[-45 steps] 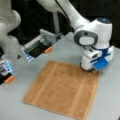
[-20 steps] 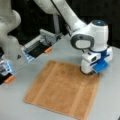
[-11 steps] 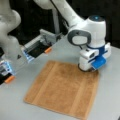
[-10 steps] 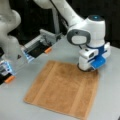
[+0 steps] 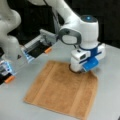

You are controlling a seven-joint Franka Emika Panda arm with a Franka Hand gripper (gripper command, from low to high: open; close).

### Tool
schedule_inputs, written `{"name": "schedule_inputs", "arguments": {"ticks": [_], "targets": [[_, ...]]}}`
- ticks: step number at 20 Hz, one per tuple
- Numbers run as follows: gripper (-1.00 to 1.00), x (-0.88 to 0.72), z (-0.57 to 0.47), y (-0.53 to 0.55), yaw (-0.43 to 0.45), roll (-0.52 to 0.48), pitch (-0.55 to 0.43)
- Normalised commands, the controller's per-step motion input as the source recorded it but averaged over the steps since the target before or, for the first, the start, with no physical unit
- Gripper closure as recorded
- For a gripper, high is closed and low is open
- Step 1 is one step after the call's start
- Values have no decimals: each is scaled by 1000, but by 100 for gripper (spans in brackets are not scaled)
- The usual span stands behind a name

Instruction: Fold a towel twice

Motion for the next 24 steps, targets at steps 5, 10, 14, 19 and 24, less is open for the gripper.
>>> {"name": "schedule_inputs", "arguments": {"ticks": [5, 10, 14, 19, 24], "targets": [[100, -398, -27, -231, -102, 148, 11], [100, -654, 88, 10, -91, 146, 65], [100, -797, 48, -20, -42, 139, -8], [100, -817, -45, -191, -20, 120, -67], [100, -618, -85, -294, -28, 133, -107]]}}
